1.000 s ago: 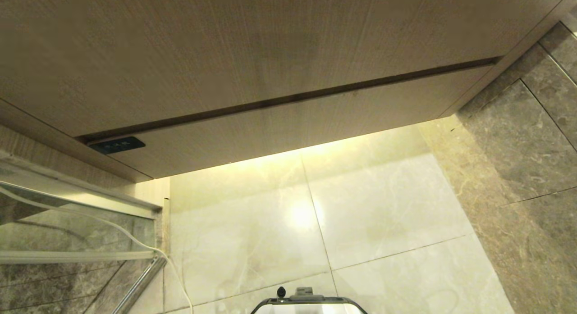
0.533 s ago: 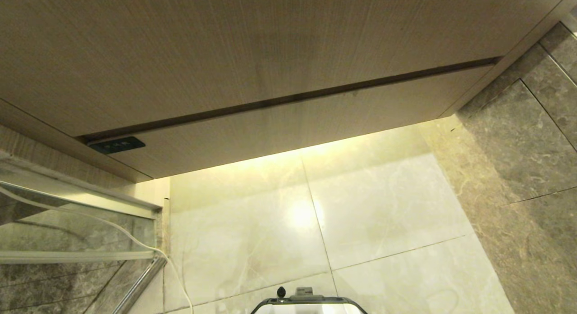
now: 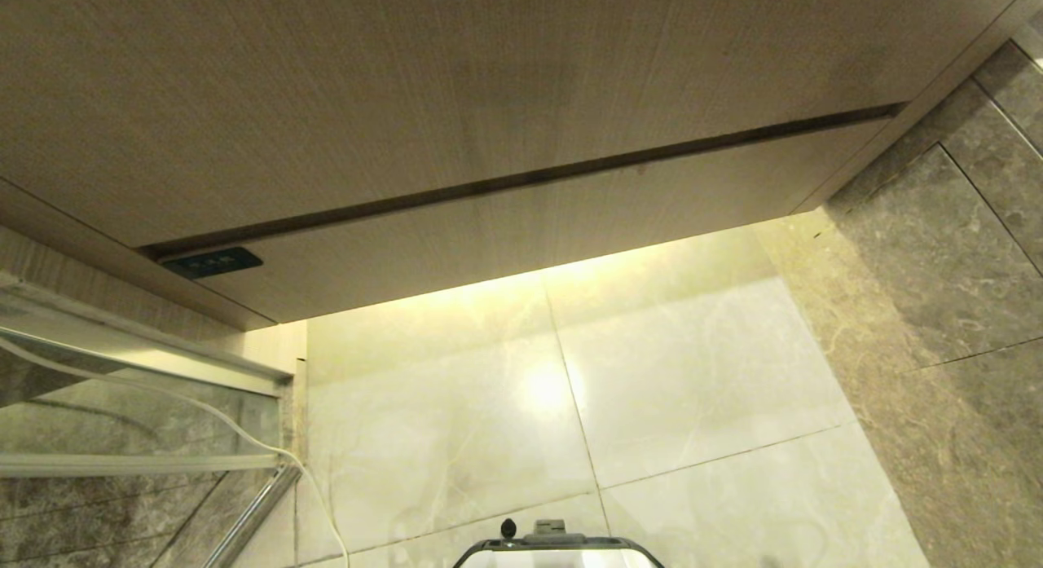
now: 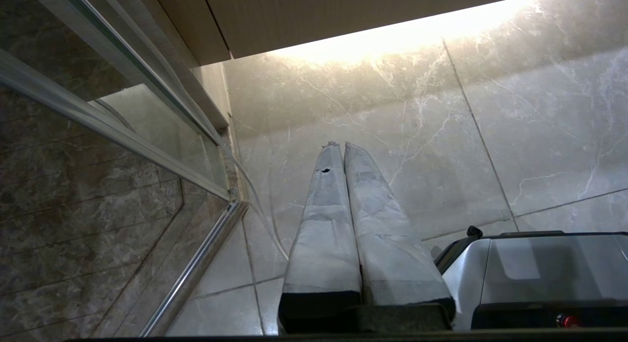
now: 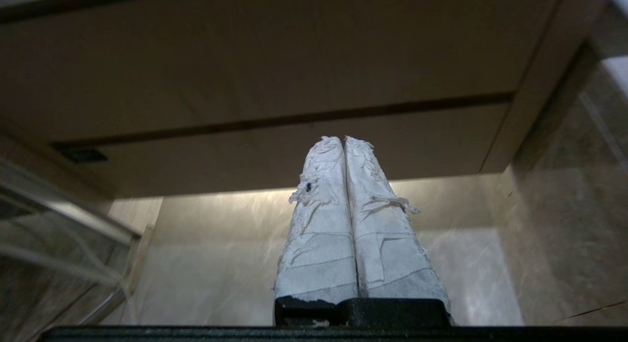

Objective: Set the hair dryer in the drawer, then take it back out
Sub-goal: Pull open the drawer

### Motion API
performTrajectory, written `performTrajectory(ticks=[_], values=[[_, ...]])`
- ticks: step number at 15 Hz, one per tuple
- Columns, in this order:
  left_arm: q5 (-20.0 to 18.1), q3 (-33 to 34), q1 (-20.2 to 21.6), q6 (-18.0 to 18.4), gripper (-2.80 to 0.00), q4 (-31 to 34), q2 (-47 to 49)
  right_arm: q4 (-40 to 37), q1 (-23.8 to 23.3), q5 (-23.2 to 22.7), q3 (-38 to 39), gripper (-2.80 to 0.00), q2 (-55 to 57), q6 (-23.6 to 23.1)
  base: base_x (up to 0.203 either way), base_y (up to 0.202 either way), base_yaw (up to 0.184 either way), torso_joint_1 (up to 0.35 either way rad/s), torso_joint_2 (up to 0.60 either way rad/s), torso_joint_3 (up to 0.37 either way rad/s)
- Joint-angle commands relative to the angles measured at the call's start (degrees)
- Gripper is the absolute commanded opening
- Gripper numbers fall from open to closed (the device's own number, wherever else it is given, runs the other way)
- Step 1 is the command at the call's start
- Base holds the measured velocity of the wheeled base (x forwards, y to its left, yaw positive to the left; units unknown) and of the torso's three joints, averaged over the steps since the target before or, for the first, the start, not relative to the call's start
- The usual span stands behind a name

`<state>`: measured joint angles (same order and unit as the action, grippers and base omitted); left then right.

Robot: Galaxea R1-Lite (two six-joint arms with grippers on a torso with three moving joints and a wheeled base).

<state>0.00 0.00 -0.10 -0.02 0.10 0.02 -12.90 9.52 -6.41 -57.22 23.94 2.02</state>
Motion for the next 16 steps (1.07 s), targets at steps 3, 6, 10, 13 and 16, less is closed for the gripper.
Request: performTrajectory(ticks=[3, 6, 10, 13, 16], values=[[0.0, 0.1, 0.0, 0.0, -2.80, 0.0, -0.1, -11.5, 2.0, -2.4, -17.2, -2.80, 39.7, -2.0, 0.000, 0.000, 0.000, 0.000, 0.00, 0.000], [0.0, 0.0, 0.0, 0.0, -2.80, 0.0, 0.0, -13.6, 2.5, -10.5, -21.2, 0.00, 54.1, -4.9, 0.000, 0.000, 0.000, 0.000, 0.00, 0.000], [0.0, 0.0, 0.0, -0.1, -2.80, 0.0, 0.0, -3.2, -1.4, -28.3, -21.6, 0.00, 65.1, -24.4, 0.000, 0.000, 0.000, 0.000, 0.00, 0.000], [0.0, 0.0, 0.0, -0.1, -2.80, 0.0, 0.0, 0.5, -5.1, -42.7, -20.1, 0.00, 71.2, -44.6, 0.000, 0.000, 0.000, 0.000, 0.00, 0.000], [0.0, 0.0, 0.0, -0.1, -2.80, 0.0, 0.0, 0.9, -6.7, -41.7, -24.5, 0.00, 78.2, -49.8, 0.000, 0.000, 0.000, 0.000, 0.00, 0.000]])
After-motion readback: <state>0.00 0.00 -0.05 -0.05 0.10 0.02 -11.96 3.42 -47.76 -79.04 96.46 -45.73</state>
